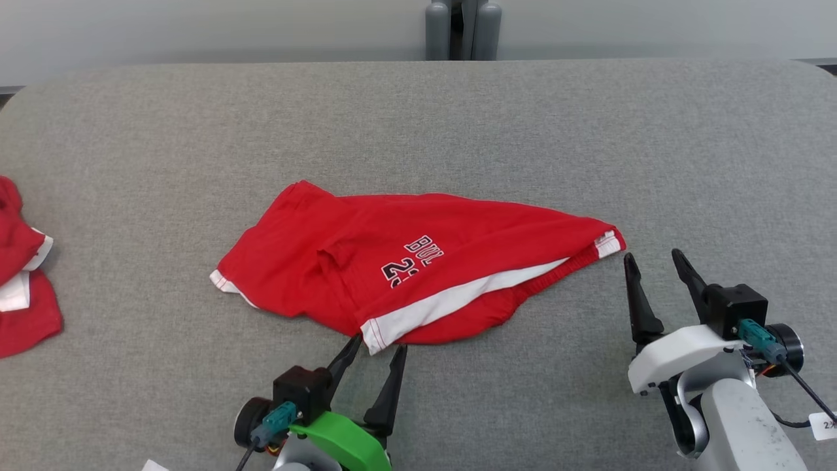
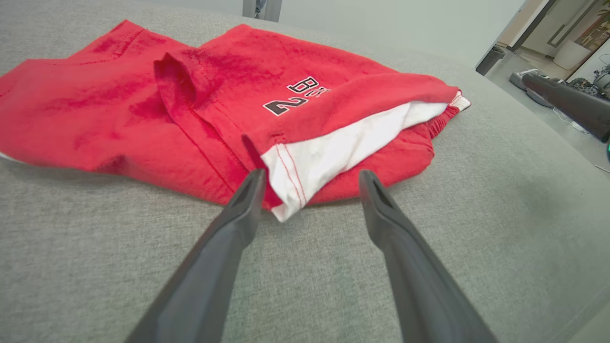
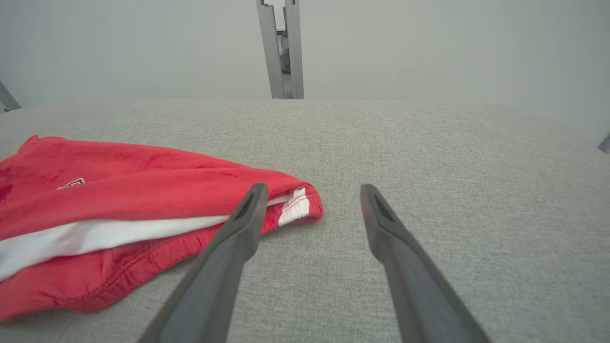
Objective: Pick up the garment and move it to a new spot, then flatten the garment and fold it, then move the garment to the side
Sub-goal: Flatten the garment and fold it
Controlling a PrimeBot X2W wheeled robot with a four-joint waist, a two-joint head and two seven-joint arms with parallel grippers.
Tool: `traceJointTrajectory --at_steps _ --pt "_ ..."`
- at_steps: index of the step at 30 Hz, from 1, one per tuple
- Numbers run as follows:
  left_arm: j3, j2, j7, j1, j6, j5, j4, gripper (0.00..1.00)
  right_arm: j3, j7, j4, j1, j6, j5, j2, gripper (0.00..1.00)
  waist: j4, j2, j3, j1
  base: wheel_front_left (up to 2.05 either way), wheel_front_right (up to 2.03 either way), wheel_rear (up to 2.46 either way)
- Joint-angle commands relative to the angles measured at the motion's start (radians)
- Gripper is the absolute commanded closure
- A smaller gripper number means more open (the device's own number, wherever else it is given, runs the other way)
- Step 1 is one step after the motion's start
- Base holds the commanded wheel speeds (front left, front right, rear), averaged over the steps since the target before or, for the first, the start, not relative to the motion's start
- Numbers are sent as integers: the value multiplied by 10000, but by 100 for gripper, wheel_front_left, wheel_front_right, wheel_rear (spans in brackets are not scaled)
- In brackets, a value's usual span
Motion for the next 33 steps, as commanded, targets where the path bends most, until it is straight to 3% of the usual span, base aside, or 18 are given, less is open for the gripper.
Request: traceJointTrajectory --at_steps 1,7,8,9,10,20,33 --pt "-30 44 -7 -211 -46 -72 97 0 -32 -29 -123 38 -16 -92 88 0 -149 0 95 0 0 0 0" --pt "47 44 -7 -510 -42 -233 405 0 -84 -29 -244 129 -18 -122 279 0 -435 0 255 0 0 0 0" --pt "75 44 -7 -578 -42 -228 300 53 -95 -29 -260 144 -16 -117 299 0 -453 0 279 0 0 0 0" --pt "116 47 -7 -619 -42 -157 215 90 -109 -29 -261 164 -16 -115 317 0 -465 0 298 0 0 0 0" --pt "173 48 -7 -625 -42 -136 108 100 -123 -29 -273 183 -18 -120 333 0 -472 0 332 0 0 0 0" --pt "1298 288 -7 -1455 -42 330 -448 100 232 -30 -249 170 -18 100 409 0 -377 0 544 0 0 0 0" --pt "1895 935 -7 -3518 -42 621 1302 100 1119 -30 -189 -44 -18 800 437 0 -693 0 755 0 0 0 0"
